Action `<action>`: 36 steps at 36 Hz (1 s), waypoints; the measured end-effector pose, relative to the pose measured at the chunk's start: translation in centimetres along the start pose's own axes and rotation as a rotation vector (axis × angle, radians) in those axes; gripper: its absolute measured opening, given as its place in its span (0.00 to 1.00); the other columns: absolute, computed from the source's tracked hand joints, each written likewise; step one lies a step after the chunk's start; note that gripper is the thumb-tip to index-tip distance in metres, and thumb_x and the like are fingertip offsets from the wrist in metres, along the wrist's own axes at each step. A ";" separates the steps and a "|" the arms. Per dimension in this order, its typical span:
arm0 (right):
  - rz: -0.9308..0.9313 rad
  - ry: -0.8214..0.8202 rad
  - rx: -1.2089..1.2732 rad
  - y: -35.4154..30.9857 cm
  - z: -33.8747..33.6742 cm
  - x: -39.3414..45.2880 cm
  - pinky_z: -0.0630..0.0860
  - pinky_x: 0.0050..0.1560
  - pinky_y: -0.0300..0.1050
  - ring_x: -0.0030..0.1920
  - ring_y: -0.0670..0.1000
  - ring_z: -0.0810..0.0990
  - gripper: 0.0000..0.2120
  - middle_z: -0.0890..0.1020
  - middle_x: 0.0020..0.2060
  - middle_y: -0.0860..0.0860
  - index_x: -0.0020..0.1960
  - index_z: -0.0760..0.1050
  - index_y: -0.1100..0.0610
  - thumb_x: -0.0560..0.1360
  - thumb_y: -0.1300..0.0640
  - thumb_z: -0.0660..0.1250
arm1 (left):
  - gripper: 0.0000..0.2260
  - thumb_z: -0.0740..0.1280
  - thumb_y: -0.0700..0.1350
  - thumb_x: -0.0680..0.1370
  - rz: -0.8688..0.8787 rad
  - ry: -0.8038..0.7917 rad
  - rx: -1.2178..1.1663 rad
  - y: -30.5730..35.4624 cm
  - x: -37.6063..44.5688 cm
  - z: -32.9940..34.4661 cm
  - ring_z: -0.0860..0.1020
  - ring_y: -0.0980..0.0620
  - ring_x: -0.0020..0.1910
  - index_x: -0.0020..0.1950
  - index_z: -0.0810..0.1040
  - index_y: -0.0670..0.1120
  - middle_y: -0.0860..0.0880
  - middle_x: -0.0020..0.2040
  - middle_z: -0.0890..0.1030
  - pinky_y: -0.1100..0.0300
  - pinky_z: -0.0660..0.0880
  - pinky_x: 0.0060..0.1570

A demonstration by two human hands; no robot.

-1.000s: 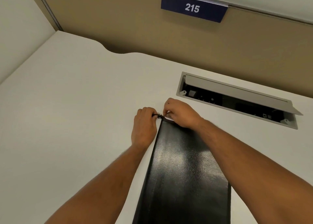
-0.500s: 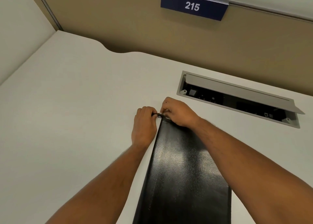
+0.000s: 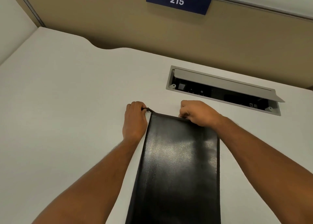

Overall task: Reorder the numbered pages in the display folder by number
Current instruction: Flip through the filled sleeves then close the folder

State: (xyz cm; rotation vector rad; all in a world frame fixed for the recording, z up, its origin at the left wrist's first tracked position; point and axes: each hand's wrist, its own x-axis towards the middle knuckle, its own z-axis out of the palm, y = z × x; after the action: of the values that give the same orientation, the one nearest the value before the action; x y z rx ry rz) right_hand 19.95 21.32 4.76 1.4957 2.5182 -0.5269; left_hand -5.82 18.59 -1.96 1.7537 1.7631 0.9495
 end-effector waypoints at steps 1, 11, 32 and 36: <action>0.019 -0.009 0.000 0.5 -0.1 -0.8 0.75 0.48 0.43 0.47 0.46 0.75 0.08 0.76 0.47 0.43 0.52 0.84 0.49 0.78 0.61 0.70 | 0.05 0.63 0.38 0.82 -0.001 0.000 0.001 0.0 0.0 0.0 0.70 0.52 0.52 0.51 0.74 0.48 0.54 0.49 0.74 0.51 0.73 0.51; 0.290 0.034 0.060 5.4 1.5 -9.1 0.72 0.46 0.42 0.46 0.49 0.77 0.07 0.76 0.43 0.45 0.52 0.86 0.54 0.78 0.62 0.71 | 0.06 0.61 0.37 0.82 -0.004 0.001 0.042 0.0 -0.1 0.4 0.68 0.55 0.52 0.52 0.74 0.48 0.55 0.49 0.73 0.56 0.70 0.49; 0.715 0.457 0.443 -6.3 13.3 -23.6 0.79 0.47 0.44 0.43 0.46 0.79 0.05 0.78 0.45 0.46 0.49 0.83 0.54 0.80 0.60 0.69 | 0.06 0.60 0.34 0.81 0.057 0.033 0.123 -0.8 0.1 1.0 0.69 0.43 0.54 0.53 0.73 0.43 0.44 0.52 0.76 0.45 0.70 0.52; 0.751 0.489 0.447 -10.0 15.7 -26.8 0.79 0.44 0.42 0.42 0.42 0.78 0.07 0.75 0.43 0.42 0.46 0.80 0.51 0.81 0.60 0.68 | 0.05 0.60 0.35 0.81 0.063 0.024 0.171 -0.8 0.3 1.1 0.70 0.41 0.54 0.53 0.74 0.42 0.42 0.51 0.76 0.44 0.71 0.52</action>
State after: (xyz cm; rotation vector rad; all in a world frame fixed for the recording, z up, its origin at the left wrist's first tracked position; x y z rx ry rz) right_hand 23.57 -10.89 0.84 2.8321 1.9112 -0.6658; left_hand -5.55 19.08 -3.21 1.9213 1.8620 0.8697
